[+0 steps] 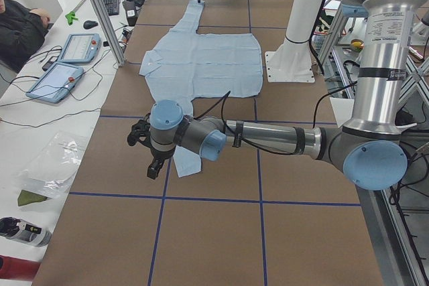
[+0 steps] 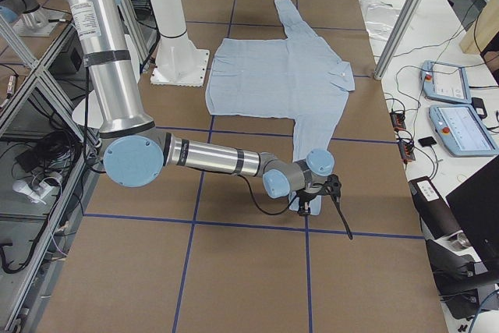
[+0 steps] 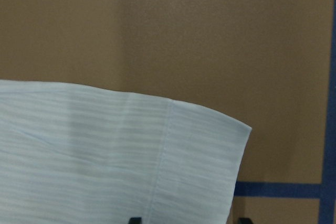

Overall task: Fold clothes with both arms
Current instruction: 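Lower the right gripper onto the sleeve cuff nearest it and grasp it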

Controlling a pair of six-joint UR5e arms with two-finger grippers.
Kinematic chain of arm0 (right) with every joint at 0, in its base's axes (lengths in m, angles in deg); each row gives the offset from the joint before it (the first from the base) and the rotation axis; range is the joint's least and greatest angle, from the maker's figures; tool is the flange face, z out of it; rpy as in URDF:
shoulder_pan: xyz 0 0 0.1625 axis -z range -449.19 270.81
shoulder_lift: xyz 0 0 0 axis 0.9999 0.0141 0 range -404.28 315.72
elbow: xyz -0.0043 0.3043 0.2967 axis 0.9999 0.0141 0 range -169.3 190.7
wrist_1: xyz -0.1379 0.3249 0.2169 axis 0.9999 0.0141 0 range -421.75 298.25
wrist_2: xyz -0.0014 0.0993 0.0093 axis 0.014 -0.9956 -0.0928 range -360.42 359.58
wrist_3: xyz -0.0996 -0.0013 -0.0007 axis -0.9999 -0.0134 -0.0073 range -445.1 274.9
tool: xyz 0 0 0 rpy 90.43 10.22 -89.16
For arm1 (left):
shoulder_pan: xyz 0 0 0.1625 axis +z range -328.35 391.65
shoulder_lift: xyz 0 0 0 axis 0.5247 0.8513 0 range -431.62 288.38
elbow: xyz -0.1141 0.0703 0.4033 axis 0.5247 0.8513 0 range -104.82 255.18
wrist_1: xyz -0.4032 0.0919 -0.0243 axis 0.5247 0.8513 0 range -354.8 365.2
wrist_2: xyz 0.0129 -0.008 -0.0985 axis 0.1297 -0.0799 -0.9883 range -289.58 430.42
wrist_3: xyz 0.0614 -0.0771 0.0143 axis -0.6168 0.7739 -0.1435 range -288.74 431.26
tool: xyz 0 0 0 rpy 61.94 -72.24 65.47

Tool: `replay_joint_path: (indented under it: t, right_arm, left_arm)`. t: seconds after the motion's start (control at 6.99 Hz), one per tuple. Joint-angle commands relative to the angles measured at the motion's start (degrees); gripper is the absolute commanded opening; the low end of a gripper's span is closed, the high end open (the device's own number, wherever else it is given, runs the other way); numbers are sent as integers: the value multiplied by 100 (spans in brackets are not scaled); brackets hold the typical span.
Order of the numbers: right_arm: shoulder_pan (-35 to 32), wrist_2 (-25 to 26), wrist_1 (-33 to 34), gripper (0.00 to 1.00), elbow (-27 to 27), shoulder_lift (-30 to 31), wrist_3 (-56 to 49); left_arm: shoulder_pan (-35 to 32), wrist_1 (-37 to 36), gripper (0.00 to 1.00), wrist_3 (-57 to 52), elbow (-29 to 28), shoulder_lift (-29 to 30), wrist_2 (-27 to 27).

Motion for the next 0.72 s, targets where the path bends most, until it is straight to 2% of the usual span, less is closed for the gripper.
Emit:
replay_joint_path:
  t: [0.0,0.29,0.57]
  right_arm:
    - [2,44,17,65,-2,11,-1]
    - [11,70,78,58,-1,-7,17]
    - [29,88,88,58,-2,-7,17]
  left_arm:
    - [0,-1,100,0,9,8,0]
    - [0,-2,100,0,9,8,0]
    - [0,-2,100,0,9,8,0]
